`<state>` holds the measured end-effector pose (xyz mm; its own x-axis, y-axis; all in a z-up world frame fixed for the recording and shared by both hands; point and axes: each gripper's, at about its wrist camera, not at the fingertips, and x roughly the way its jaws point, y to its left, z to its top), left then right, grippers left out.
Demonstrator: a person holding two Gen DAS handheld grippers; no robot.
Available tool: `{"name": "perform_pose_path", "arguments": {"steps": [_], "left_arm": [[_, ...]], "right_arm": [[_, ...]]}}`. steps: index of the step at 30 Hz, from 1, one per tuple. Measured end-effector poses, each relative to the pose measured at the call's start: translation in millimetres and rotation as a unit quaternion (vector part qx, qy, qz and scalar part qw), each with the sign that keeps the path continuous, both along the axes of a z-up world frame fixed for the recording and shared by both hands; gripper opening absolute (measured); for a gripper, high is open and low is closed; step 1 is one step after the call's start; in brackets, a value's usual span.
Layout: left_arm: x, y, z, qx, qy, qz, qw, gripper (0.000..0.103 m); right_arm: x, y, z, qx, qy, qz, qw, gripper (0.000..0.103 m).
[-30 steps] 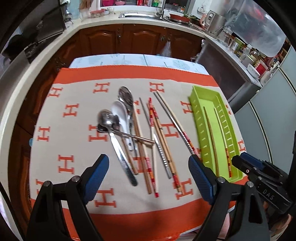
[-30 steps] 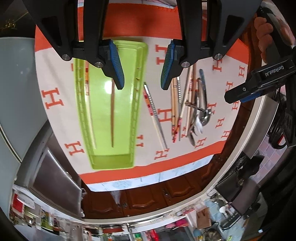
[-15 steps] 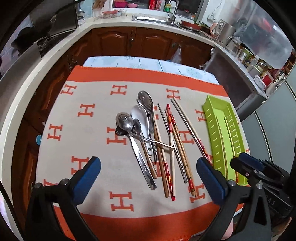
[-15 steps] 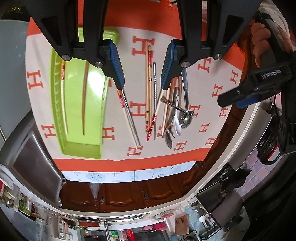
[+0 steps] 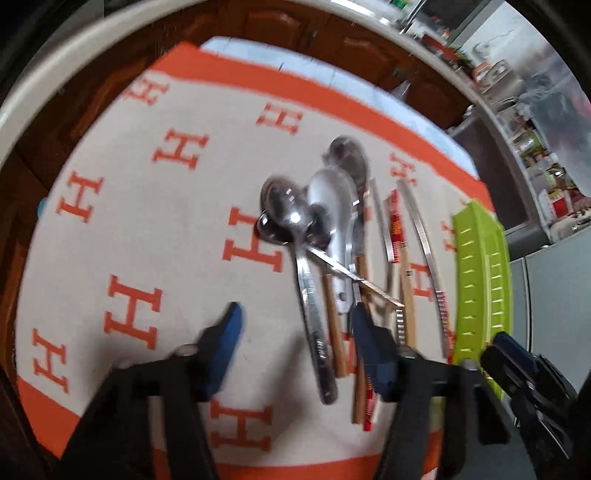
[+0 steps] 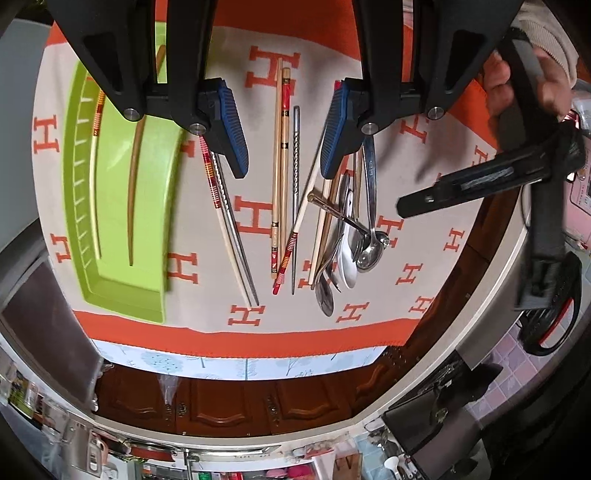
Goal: Organize utensils
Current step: 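Move both open grippers back over the utensil pile, then grasp a large steel spoon with the left gripper while the right grasps a small steel spoon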
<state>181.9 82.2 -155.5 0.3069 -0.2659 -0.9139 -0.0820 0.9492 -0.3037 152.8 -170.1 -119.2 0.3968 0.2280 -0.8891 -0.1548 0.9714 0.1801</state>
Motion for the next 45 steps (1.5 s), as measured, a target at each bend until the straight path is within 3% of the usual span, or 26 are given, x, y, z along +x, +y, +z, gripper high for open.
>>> {"name": "perform_pose_path", "arguments": {"steps": [2,14,17,21,32,41,45], "left_arm": [[6,-3,-10,0.01,0.012,-0.003,0.9999,0.033],[36,-28,-24,0.062,0.003,-0.016,0.9979,0.014],[42,-32,-30,0.049,0.019,-0.021,0.9984,0.009],[39,-32,-28,0.061,0.016,-0.017,0.9978,0.006],[1,8,-27,0.039,0.027,-0.013,0.9988,0.005],[-14,40,-27,0.026,0.026,0.009,0.9993,0.005],[-18,52,-29,0.019,0.027,0.019,0.9993,0.005]], "right_arm": [[4,3,-5,-0.001,0.004,0.004,1.0,0.042],[16,11,-25,-0.002,0.016,0.018,1.0,0.042],[17,12,-27,-0.005,0.016,0.02,1.0,0.041],[18,14,-28,-0.008,0.016,0.027,0.999,0.04],[40,49,-28,-0.014,0.017,0.1,0.995,0.033],[65,115,-51,-0.047,0.032,0.215,0.975,0.029],[72,142,-64,-0.086,0.025,0.26,0.961,0.029]]}}
